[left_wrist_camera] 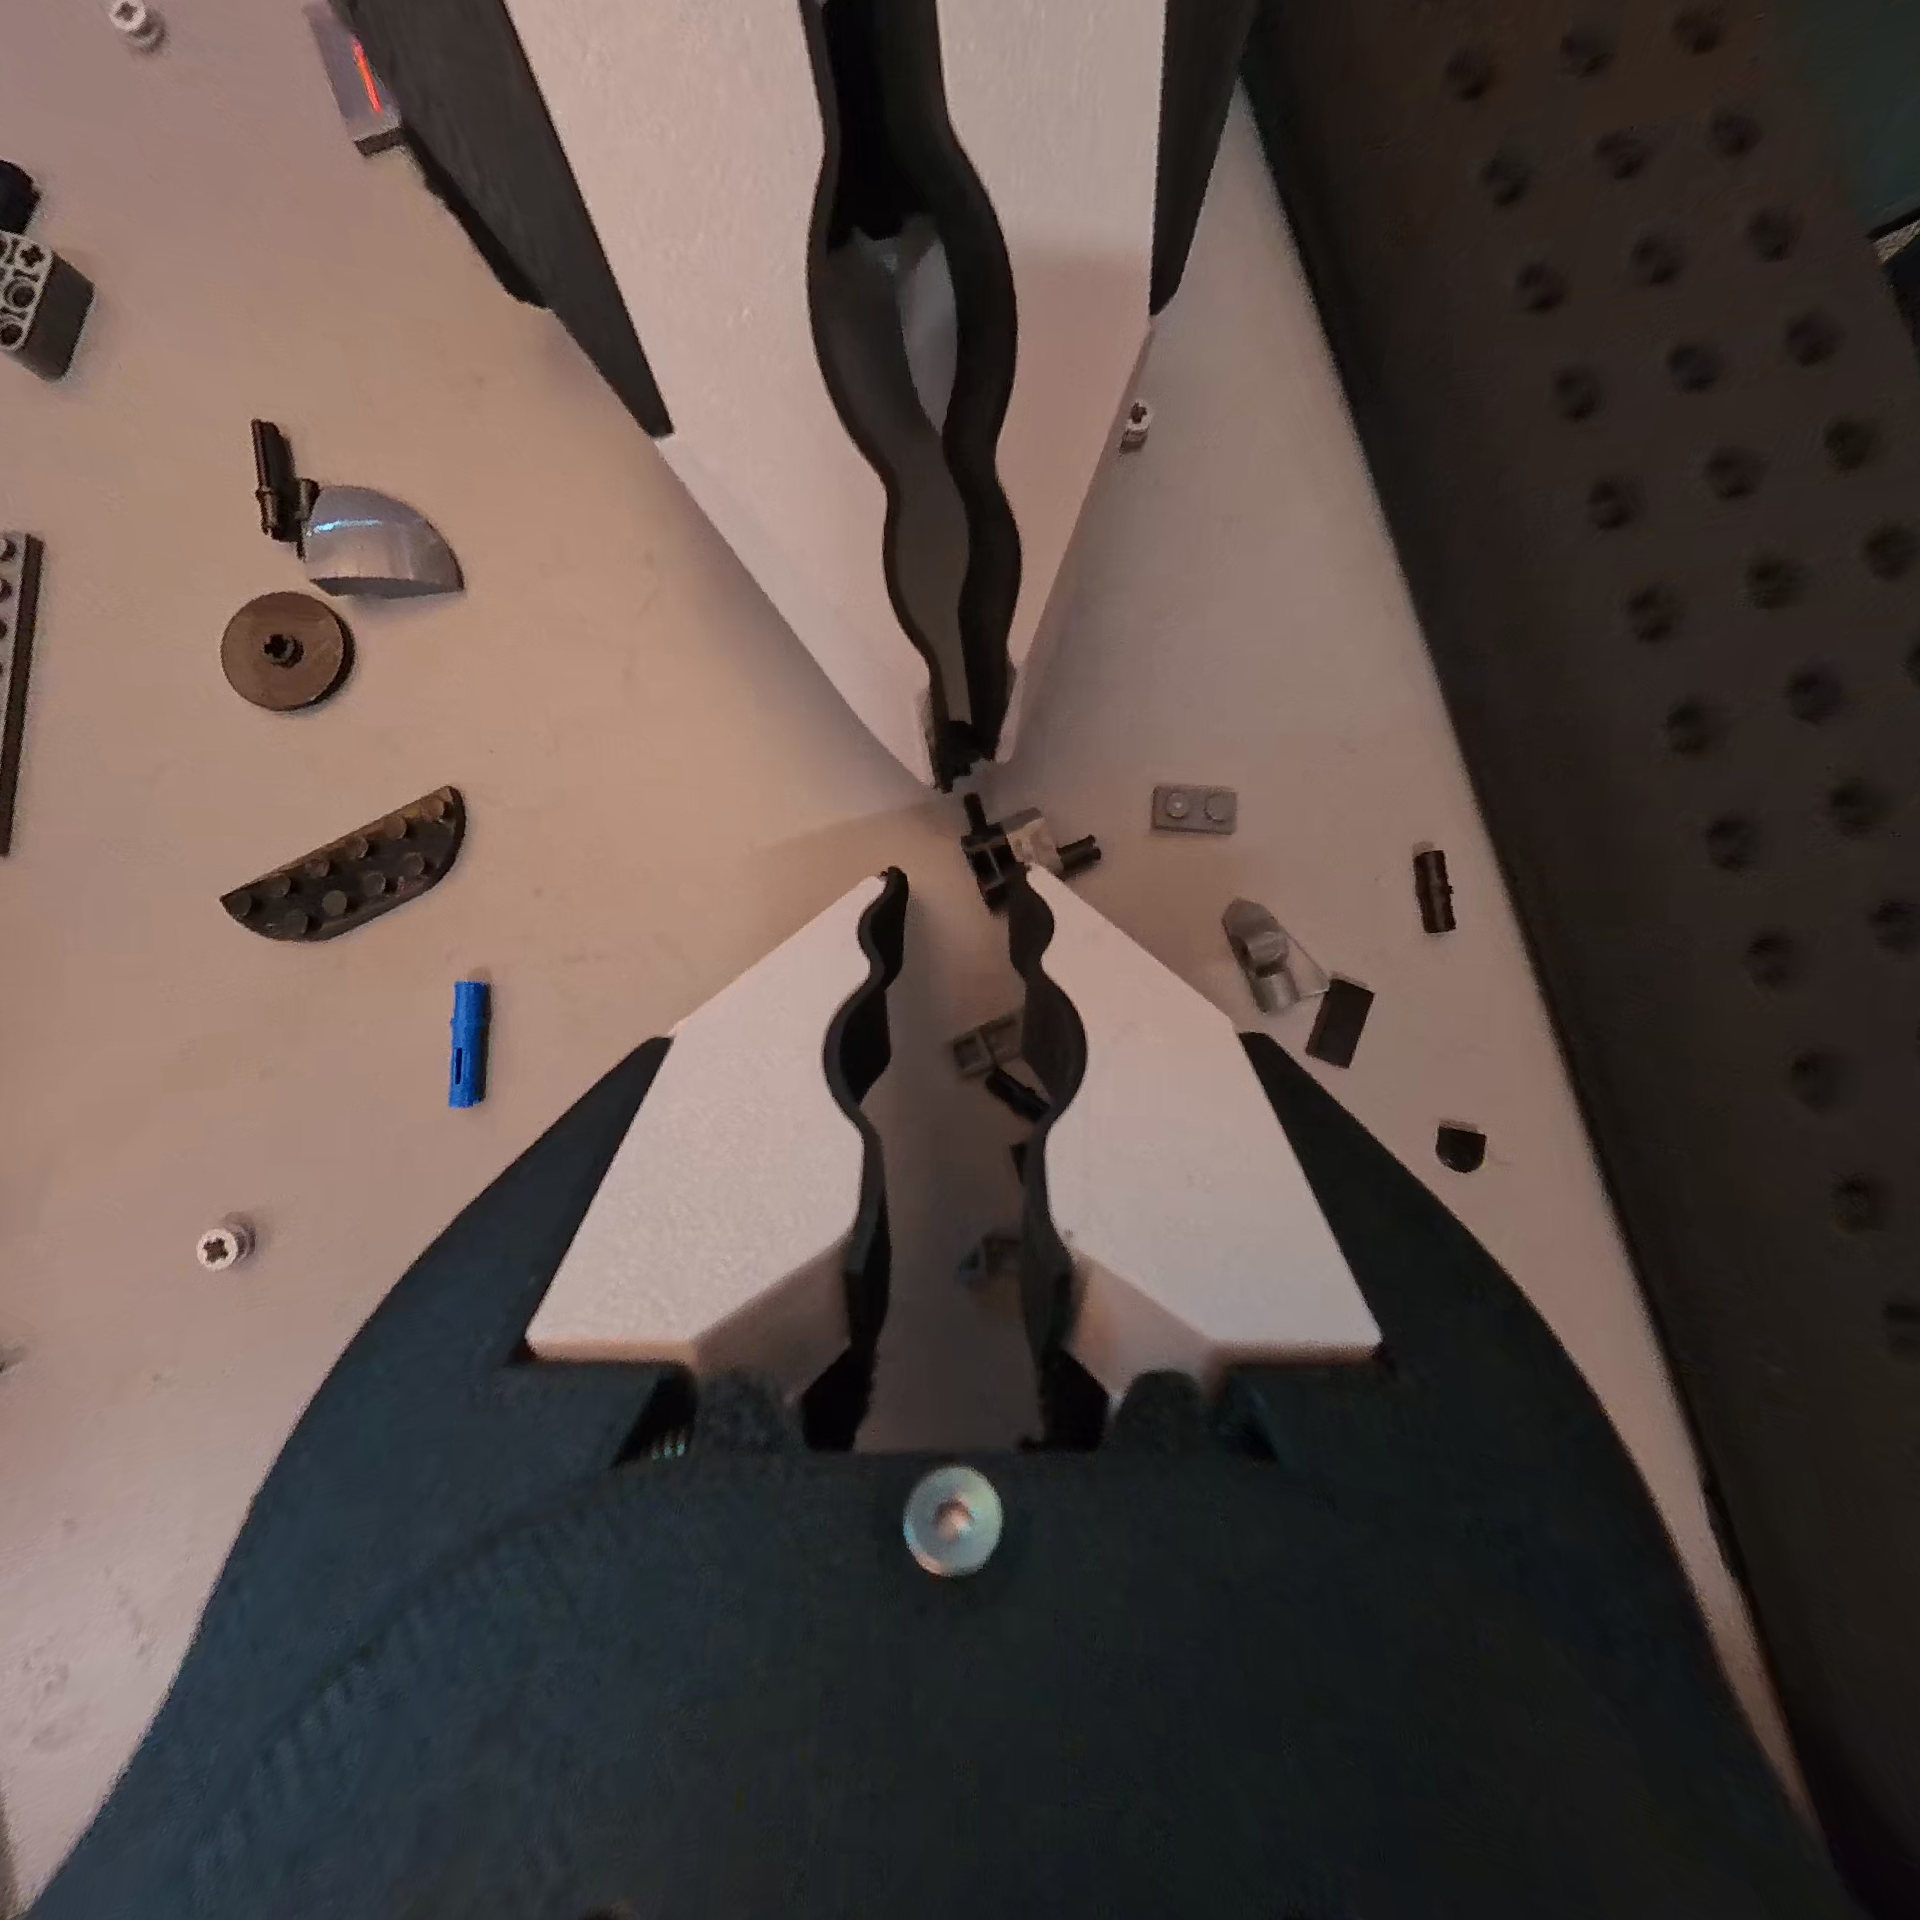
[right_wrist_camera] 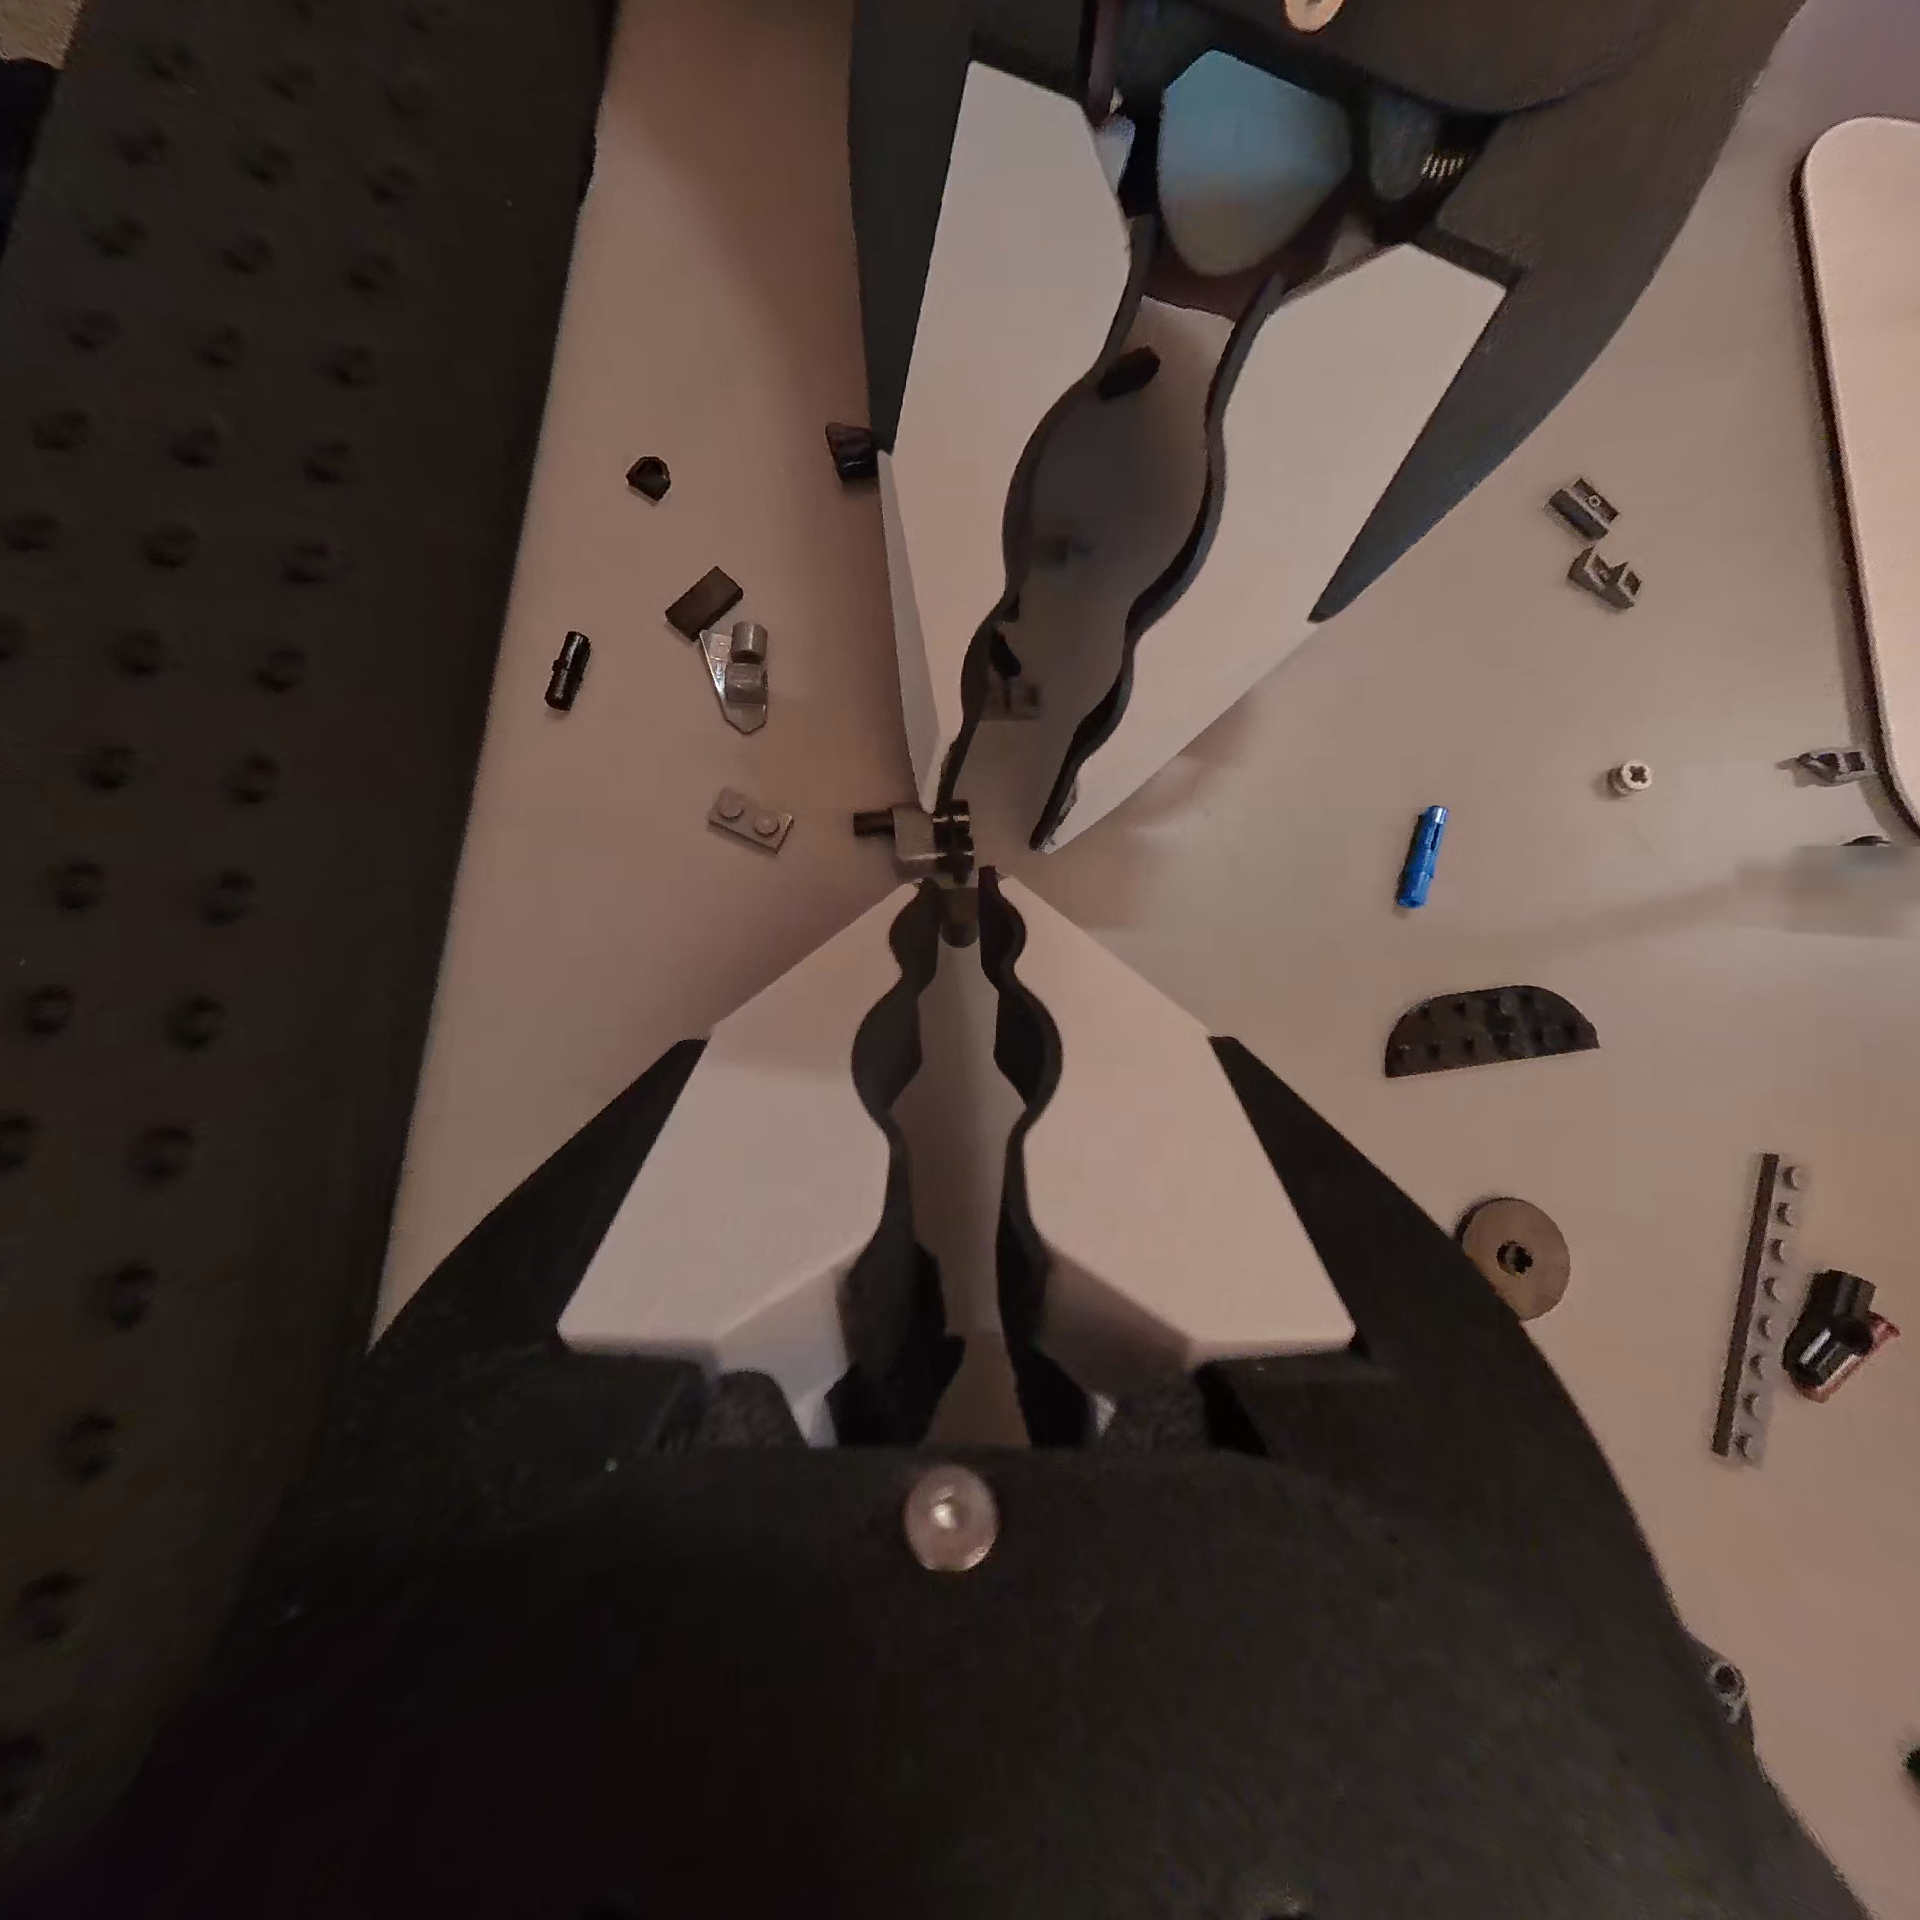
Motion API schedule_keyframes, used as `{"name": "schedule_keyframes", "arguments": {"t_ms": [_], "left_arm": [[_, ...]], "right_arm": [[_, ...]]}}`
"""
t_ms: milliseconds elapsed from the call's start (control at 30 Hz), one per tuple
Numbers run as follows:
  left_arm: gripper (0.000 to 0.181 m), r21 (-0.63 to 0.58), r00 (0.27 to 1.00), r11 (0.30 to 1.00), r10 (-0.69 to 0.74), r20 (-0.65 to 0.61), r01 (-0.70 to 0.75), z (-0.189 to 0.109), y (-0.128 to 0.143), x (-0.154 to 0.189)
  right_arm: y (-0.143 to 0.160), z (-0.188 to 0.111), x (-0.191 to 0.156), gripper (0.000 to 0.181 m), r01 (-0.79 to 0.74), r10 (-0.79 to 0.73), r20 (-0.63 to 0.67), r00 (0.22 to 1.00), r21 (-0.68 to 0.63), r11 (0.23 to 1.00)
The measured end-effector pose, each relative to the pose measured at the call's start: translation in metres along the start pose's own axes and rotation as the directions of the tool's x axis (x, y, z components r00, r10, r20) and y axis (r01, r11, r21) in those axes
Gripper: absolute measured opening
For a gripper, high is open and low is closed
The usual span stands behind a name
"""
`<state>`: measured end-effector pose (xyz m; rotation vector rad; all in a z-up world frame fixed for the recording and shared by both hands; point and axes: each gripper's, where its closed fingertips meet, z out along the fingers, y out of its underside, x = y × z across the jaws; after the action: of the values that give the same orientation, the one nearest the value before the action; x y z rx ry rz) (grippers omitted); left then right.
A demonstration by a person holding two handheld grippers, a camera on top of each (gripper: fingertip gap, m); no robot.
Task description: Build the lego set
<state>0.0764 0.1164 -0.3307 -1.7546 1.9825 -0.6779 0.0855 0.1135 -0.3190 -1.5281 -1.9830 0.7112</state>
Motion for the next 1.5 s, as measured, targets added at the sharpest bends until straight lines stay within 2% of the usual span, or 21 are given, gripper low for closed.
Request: {"name": "schedule_keyframes", "arguments": {"t_ms": [500, 867, 1100, 1500], "left_arm": [[0.02, 0.009, 1.0, 1.0, -0.003, -0.01, 0.003, 0.002, -0.002, 0.002], [0.03, 0.001, 0.997, 0.999, 0.043, 0.067, -0.043, 0.003, -0.008, 0.009], [0.03, -0.039, 0.994, 0.999, 0.041, 0.1, -0.037, 0.002, 0.004, 0.01], [0.027, -0.023, 0.993, 0.998, 0.065, 0.097, -0.064, 0.007, 0.0, 0.012]], "right_arm": [[0.003, -0.001, 0.001, 0.005, -0.016, 0.016, -0.005, 1.0, -0.019, 1.0], [-0.005, -0.012, 0.004, 0.005, -0.033, 0.035, -0.051, 0.998, 0.024, 0.999], [-0.005, -0.015, -0.002, 0.005, -0.055, 0.057, -0.063, 0.996, 0.035, 0.998], [0.0, -0.006, -0.006, 0.005, -0.064, 0.064, -0.039, 0.997, -0.004, 0.998]]}}
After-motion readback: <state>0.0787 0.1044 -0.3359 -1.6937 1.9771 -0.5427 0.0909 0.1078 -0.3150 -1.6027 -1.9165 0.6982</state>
